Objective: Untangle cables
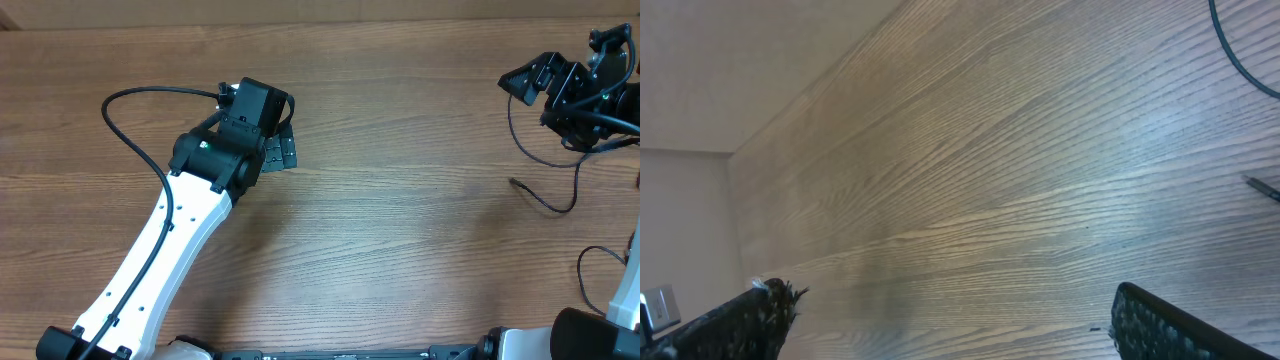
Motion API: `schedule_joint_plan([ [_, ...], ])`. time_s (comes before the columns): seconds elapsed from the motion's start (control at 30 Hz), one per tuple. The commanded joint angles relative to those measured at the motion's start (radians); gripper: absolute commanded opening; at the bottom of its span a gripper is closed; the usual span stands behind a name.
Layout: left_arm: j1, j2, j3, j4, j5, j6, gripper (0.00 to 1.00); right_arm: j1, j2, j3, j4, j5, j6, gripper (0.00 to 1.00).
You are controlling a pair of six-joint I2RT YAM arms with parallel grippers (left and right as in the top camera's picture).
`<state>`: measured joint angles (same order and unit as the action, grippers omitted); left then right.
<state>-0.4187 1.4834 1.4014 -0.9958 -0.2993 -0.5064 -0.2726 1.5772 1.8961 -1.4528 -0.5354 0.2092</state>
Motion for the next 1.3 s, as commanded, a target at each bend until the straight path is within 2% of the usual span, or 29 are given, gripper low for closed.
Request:
schedule_joint_plan([
  [0.0,0.000,-0.009,0.009,0.006,0.012,-0.014,1.00,0.002,-0.023,0.003,0.000,-0.004,-0.001,1.00],
  [0.23,0.000,-0.076,0.007,0.090,0.021,-0.014,0.99,0.002,-0.023,0.003,0.000,-0.004,-0.002,1.00],
  [0.33,0.000,-0.157,-0.050,0.208,0.035,-0.014,1.00,0.002,-0.023,0.003,0.000,-0.004,-0.002,1.00],
  [0.47,0.031,-0.341,-0.304,0.480,0.074,-0.014,1.00,0.002,-0.023,0.003,0.000,-0.004,-0.002,1.00],
  [0.6,0.205,-0.555,-0.625,0.765,0.264,-0.014,1.00,0.002,-0.023,0.003,0.000,-0.004,-0.002,1.00],
  [0.67,0.248,-0.633,-0.725,0.874,0.286,-0.014,1.00,0.002,-0.023,0.003,0.000,-0.004,-0.002,1.00],
  [0.73,0.269,-0.766,-0.871,1.031,0.246,-0.009,0.99,0.002,-0.023,0.003,0.000,-0.004,-0.002,1.00],
  [0.87,0.269,-0.995,-1.101,1.234,0.152,-0.009,1.00,0.002,-0.023,0.003,0.000,-0.004,-0.001,1.00],
  [0.93,0.276,-1.106,-1.205,1.272,0.103,-0.010,1.00,0.002,-0.023,0.003,0.000,-0.004,-0.001,1.00],
  [1.07,0.328,-1.265,-1.371,1.352,0.097,-0.010,0.99,0.002,-0.023,0.003,0.000,-0.004,-0.002,1.00],
  [1.17,0.335,-1.354,-1.397,1.254,0.073,0.021,1.00,0.002,-0.023,0.003,0.000,-0.004,-0.002,1.00],
  [1.27,0.335,-1.448,-1.397,1.120,0.071,0.156,1.00,0.002,-0.023,0.003,0.000,-0.004,-0.002,1.00],
])
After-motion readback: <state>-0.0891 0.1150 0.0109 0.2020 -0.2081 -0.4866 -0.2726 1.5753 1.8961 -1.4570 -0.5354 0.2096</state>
